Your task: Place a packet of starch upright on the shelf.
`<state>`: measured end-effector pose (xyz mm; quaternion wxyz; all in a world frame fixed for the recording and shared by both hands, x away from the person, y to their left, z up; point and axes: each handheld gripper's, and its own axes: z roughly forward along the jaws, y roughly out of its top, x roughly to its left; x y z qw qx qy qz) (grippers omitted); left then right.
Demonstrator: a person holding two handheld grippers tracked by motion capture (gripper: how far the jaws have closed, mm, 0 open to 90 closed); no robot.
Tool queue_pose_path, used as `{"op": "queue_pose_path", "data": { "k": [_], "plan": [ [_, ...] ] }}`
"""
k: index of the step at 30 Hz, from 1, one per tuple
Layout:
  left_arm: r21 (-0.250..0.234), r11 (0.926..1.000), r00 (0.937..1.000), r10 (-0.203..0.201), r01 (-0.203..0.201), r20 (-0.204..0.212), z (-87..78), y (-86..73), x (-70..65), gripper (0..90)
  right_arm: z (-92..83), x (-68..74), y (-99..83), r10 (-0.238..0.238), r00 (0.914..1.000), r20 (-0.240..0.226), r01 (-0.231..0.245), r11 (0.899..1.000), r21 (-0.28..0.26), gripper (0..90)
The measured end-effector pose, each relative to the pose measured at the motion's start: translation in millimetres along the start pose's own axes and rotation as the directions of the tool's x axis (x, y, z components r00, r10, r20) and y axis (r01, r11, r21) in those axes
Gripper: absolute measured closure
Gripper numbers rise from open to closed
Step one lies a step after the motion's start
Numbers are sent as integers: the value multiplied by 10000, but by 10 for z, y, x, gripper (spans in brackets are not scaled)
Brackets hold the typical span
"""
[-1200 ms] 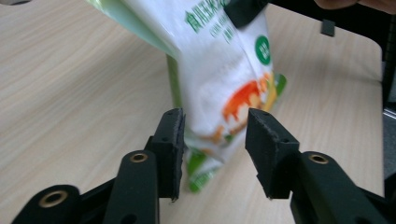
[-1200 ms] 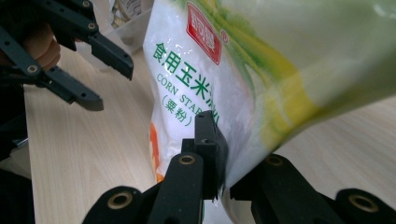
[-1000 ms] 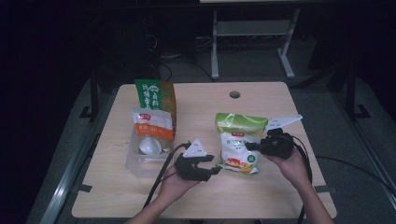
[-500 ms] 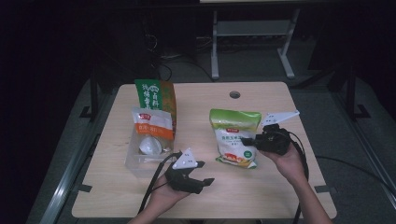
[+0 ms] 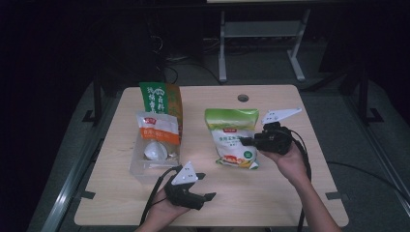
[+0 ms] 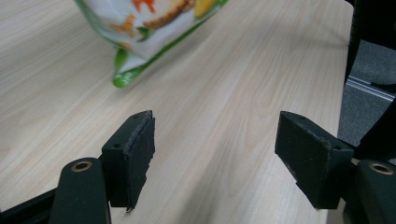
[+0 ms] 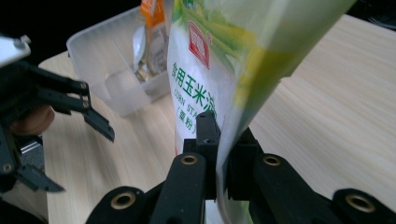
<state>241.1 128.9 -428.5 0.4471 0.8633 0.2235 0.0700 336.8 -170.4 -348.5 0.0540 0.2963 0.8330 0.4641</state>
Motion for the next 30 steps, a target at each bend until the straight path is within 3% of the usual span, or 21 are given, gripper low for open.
{"op": "queue_pose_path", "data": {
  "k": [19,30],
  "plan": [
    [-52,9998,9997,188,-187,135,-54,-127,-71,274,210,316,511,-469,9952,-863,446,9986,-278,860],
    [-216,9994,9994,291,-287,183,-71,-137,-101,274,349,502,791,-919,9862,-1376,870,9953,-415,860]
  ]
}}
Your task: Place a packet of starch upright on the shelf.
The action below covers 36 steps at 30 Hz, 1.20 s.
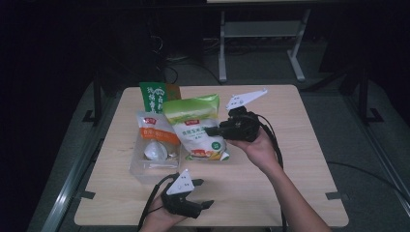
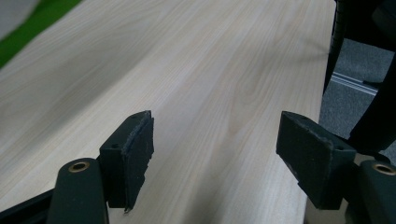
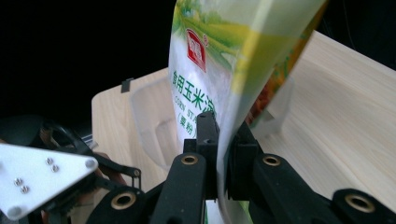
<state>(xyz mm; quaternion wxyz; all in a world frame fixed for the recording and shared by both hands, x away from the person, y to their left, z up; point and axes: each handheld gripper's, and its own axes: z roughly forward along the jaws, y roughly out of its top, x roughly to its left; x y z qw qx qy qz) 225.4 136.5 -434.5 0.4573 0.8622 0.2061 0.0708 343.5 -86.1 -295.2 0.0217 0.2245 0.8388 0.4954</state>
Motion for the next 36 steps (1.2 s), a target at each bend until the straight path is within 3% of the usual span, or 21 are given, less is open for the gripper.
{"op": "queue_pose_path", "data": {
  "k": [10,14,22,32,36],
  "plan": [
    [-13,9999,9999,154,-154,15,-3,-9,-24,269,217,136,236,-339,9985,-440,337,9994,-39,860],
    [-116,9999,10000,32,-32,-1,-9,-15,-19,263,414,193,319,-329,9963,-796,328,9995,-33,860],
    [-165,9999,10000,-50,50,23,-21,-37,-21,255,694,261,382,-389,9926,-1148,396,9992,38,860],
    [-159,9999,10000,-19,20,37,-9,-61,-36,254,1149,321,469,-352,9822,-1843,406,9989,255,860],
    [-146,9999,10000,-25,26,72,2,-74,-34,254,1228,330,471,-352,9812,-1899,408,9988,258,860]
  ]
}}
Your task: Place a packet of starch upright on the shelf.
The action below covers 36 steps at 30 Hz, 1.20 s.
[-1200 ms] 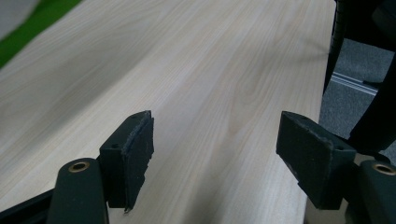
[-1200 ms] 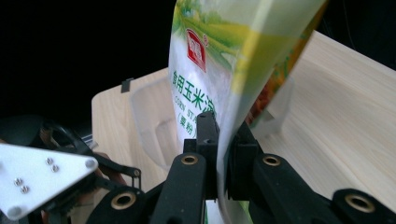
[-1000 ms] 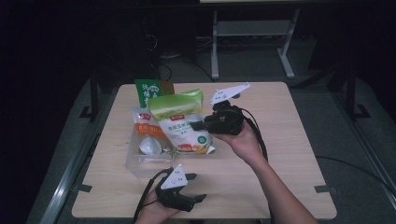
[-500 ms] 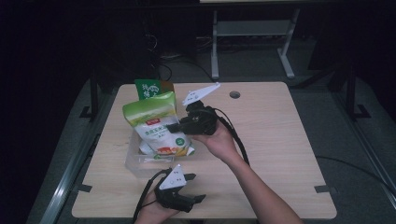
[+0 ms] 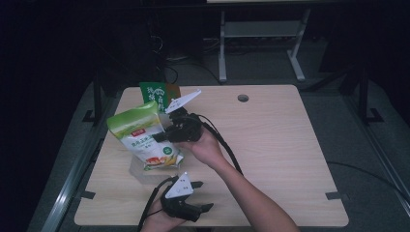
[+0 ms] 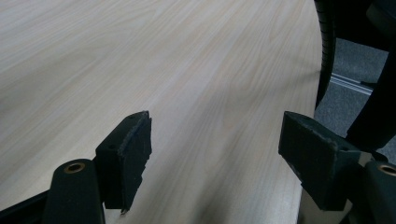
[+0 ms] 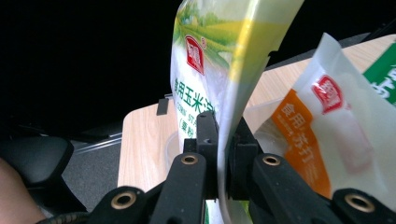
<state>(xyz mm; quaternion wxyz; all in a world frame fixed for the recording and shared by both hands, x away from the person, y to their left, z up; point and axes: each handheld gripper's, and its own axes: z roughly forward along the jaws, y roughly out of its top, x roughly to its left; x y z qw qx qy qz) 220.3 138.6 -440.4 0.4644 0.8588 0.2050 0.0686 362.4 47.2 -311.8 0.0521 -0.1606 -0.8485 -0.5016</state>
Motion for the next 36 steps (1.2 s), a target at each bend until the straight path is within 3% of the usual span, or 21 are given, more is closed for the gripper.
{"op": "queue_pose_path", "data": {
  "k": [6,9,20,26,32,35,36],
  "plan": [
    [-120,9999,9999,-94,93,-72,-14,0,2,254,171,-29,-10,1,9997,-227,3,9999,165,860],
    [-19,10000,9999,42,-42,-133,-24,0,8,255,257,-43,-37,170,9989,-442,-159,9995,260,860],
    [-78,10000,9998,23,-24,-182,-36,-1,20,255,542,-63,-167,116,9979,-644,-62,9966,825,859],
    [-80,10000,9999,-16,14,-162,-33,-4,27,255,554,-133,-260,375,9962,-780,-306,9957,875,857],
    [-70,10000,9998,-45,44,-182,-30,-4,29,255,547,-117,-270,119,9982,-583,-48,9927,1204,845],
    [-76,10000,9998,-42,40,-196,-32,-4,34,256,514,-129,-275,265,9973,-689,-192,9944,1040,821],
    [-67,9999,9998,-83,82,-195,-31,-5,32,256,496,-125,-268,73,9981,-617,-4,9938,1114,823]
  ]
}}
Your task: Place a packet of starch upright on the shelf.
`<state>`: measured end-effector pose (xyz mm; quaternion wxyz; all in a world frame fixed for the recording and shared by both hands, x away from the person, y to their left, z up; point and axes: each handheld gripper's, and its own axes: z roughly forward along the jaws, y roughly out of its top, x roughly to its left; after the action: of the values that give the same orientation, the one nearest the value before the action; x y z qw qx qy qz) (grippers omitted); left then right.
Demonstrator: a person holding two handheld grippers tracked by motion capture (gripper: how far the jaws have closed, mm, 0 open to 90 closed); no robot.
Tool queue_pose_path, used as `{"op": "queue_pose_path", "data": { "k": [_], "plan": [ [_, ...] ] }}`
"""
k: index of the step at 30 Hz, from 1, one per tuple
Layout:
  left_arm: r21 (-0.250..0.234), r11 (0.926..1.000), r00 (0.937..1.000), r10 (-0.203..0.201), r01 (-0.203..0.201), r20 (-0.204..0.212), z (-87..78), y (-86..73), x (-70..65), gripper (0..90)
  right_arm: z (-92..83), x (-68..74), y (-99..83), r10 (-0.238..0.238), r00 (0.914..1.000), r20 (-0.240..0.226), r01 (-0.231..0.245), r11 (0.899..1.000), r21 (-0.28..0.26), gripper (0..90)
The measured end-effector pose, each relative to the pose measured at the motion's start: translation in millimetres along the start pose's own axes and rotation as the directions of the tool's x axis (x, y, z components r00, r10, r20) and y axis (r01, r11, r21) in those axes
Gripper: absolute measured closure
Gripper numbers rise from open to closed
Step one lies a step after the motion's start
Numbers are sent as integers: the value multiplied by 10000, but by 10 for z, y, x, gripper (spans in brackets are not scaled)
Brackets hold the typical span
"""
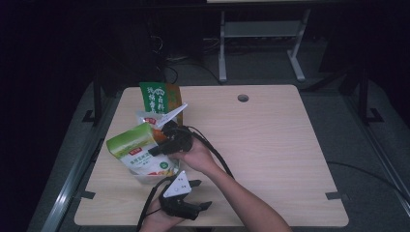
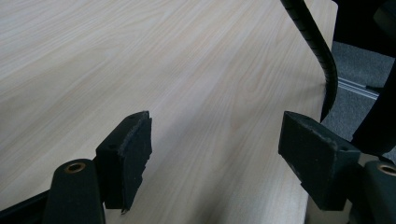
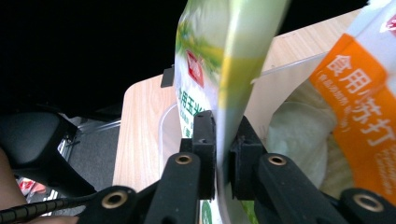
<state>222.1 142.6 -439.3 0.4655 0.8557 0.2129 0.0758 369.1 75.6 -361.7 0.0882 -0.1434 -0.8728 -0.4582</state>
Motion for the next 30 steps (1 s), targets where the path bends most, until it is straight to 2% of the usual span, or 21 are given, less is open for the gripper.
{"op": "queue_pose_path", "data": {
  "k": [7,20,26,28,29,30],
  "plan": [
    [14,10000,10000,59,-59,-55,-7,2,9,256,-14,24,3,-275,9994,213,272,9995,153,852],
    [-5,10000,10000,-32,32,-57,3,1,0,256,-84,-12,-150,65,9997,240,-68,9999,149,859],
    [28,10000,10000,-25,25,-80,7,1,4,256,-103,-56,-250,88,9997,214,-94,9996,275,860],
    [56,10000,10000,-19,19,-80,9,1,8,257,-114,-61,-288,306,9994,182,-312,9989,352,860],
    [64,10000,10000,-49,50,-80,12,0,8,256,-116,-77,-303,201,9996,214,-209,9991,381,860],
    [84,10000,10000,-30,31,-83,16,-2,12,257,-120,-78,-315,322,9994,144,-328,9985,428,857]
  ]
}}
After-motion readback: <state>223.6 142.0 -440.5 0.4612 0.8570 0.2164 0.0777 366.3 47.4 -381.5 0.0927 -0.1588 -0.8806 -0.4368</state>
